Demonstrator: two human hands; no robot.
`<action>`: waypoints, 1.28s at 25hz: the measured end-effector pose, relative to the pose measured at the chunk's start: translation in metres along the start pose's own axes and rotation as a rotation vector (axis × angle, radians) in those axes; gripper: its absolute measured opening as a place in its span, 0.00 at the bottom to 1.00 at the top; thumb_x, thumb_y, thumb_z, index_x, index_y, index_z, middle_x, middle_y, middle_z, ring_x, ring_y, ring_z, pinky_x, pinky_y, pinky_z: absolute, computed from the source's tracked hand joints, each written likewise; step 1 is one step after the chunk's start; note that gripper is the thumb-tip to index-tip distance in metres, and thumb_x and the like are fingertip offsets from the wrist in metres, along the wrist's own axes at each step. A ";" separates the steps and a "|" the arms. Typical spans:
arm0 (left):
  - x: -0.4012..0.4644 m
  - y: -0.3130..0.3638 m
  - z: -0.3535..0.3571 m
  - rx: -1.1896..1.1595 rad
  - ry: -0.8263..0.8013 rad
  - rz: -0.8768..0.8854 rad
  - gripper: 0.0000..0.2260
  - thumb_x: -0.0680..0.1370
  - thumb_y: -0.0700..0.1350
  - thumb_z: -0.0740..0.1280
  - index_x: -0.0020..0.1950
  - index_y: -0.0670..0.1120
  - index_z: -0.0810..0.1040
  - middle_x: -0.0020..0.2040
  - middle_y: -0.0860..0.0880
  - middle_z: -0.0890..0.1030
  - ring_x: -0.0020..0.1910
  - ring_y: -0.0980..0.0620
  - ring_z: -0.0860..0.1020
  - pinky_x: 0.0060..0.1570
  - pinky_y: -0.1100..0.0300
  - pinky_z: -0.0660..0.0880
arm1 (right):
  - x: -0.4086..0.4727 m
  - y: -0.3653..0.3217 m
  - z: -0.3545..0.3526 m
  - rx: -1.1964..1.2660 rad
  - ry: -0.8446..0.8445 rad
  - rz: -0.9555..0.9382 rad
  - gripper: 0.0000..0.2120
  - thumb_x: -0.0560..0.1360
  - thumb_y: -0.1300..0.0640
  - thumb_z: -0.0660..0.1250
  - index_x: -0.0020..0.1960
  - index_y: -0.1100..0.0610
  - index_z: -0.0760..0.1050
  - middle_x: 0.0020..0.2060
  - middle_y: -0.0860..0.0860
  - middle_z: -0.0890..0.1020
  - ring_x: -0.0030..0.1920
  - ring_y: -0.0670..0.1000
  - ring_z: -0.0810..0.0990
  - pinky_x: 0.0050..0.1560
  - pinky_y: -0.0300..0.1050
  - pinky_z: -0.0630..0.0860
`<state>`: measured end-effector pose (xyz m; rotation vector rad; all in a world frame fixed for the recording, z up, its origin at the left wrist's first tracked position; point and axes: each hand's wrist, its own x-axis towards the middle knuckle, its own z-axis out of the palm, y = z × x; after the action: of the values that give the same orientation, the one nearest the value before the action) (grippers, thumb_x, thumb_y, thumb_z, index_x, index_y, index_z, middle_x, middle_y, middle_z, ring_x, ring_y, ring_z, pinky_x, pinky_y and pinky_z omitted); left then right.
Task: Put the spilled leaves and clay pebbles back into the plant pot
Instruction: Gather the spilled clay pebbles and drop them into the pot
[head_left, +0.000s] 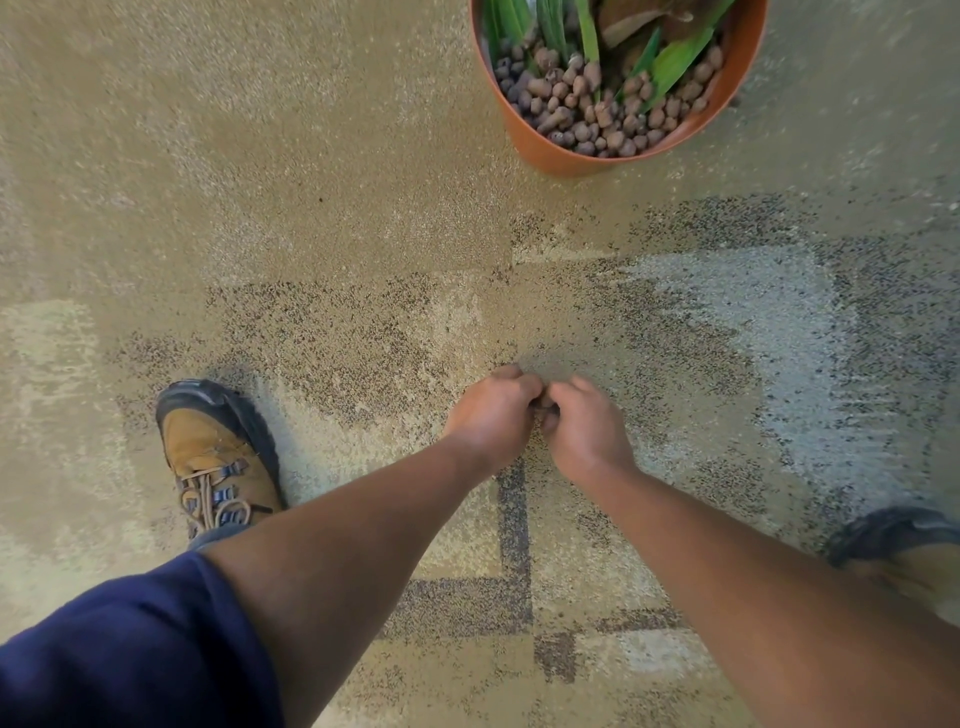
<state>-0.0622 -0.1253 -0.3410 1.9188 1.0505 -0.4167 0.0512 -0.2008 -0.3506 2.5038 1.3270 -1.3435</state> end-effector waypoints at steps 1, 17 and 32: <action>-0.001 -0.001 0.001 0.004 0.001 0.007 0.09 0.81 0.36 0.64 0.50 0.47 0.81 0.48 0.50 0.77 0.44 0.49 0.80 0.44 0.54 0.82 | -0.001 0.000 0.001 0.002 0.004 0.004 0.03 0.78 0.62 0.68 0.48 0.55 0.78 0.48 0.49 0.77 0.47 0.51 0.76 0.47 0.47 0.77; 0.015 0.040 -0.088 -0.338 0.390 0.022 0.06 0.79 0.38 0.71 0.55 0.44 0.85 0.51 0.46 0.85 0.44 0.52 0.83 0.46 0.58 0.83 | -0.004 -0.057 -0.092 0.785 0.364 0.057 0.12 0.73 0.67 0.73 0.46 0.50 0.78 0.41 0.46 0.83 0.40 0.42 0.83 0.39 0.35 0.81; 0.089 0.058 -0.192 0.132 0.555 0.289 0.15 0.79 0.41 0.66 0.65 0.47 0.82 0.65 0.45 0.80 0.62 0.44 0.79 0.59 0.49 0.78 | 0.074 -0.062 -0.178 0.256 0.699 -0.366 0.11 0.77 0.62 0.69 0.59 0.59 0.79 0.59 0.55 0.79 0.56 0.54 0.81 0.57 0.50 0.82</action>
<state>0.0144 0.0639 -0.2598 2.3313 1.0782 0.2328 0.1505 -0.0456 -0.2668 3.1978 1.9030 -0.6943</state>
